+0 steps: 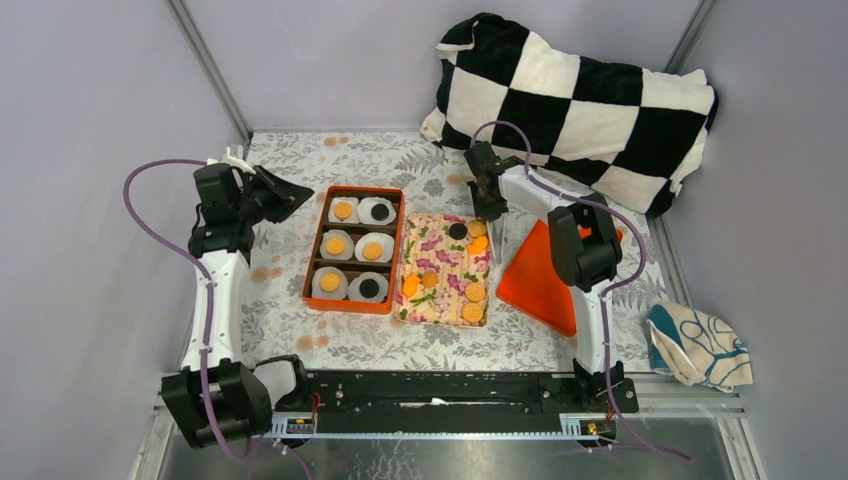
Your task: Pack the cookies
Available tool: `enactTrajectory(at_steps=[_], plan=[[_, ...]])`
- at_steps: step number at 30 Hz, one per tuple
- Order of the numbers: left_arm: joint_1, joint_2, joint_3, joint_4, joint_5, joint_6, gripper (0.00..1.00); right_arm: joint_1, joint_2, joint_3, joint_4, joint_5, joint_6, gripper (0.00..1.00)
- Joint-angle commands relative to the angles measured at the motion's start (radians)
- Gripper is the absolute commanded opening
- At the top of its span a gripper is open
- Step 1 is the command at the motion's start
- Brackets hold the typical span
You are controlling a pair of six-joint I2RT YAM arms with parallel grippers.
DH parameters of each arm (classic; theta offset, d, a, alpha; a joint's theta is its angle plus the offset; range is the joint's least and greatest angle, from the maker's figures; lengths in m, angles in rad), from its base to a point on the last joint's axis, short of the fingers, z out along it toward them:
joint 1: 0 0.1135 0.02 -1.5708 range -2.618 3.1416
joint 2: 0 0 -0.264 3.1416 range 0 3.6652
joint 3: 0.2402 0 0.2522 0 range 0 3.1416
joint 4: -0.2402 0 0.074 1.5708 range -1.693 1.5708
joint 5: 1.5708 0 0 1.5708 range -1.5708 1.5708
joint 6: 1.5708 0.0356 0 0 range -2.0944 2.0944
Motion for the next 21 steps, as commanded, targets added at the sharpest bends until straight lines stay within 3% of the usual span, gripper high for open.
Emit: enactTrajectory(at_steps=[1,4,6,9,15,21], plan=[[-0.021,0.018,-0.011,0.057,-0.027,0.009,0.14,-0.026,0.014,0.038,-0.02,-0.059,-0.024,0.0],[-0.048,0.037,-0.014,0.067,-0.034,0.007,0.14,-0.025,0.021,0.023,-0.023,-0.089,-0.012,0.09],[-0.065,0.04,-0.019,0.066,-0.045,0.008,0.14,-0.025,-0.004,-0.007,0.009,-0.083,-0.007,0.28],[-0.091,0.038,-0.029,0.066,-0.069,0.012,0.14,-0.025,-0.04,-0.022,0.043,-0.064,-0.007,0.47],[-0.152,0.037,-0.052,0.067,-0.106,0.009,0.13,-0.025,-0.113,-0.003,0.045,-0.053,0.005,0.52],[-0.229,0.04,-0.092,0.067,-0.147,0.013,0.13,-0.024,-0.28,-0.109,0.071,-0.033,0.035,0.56]])
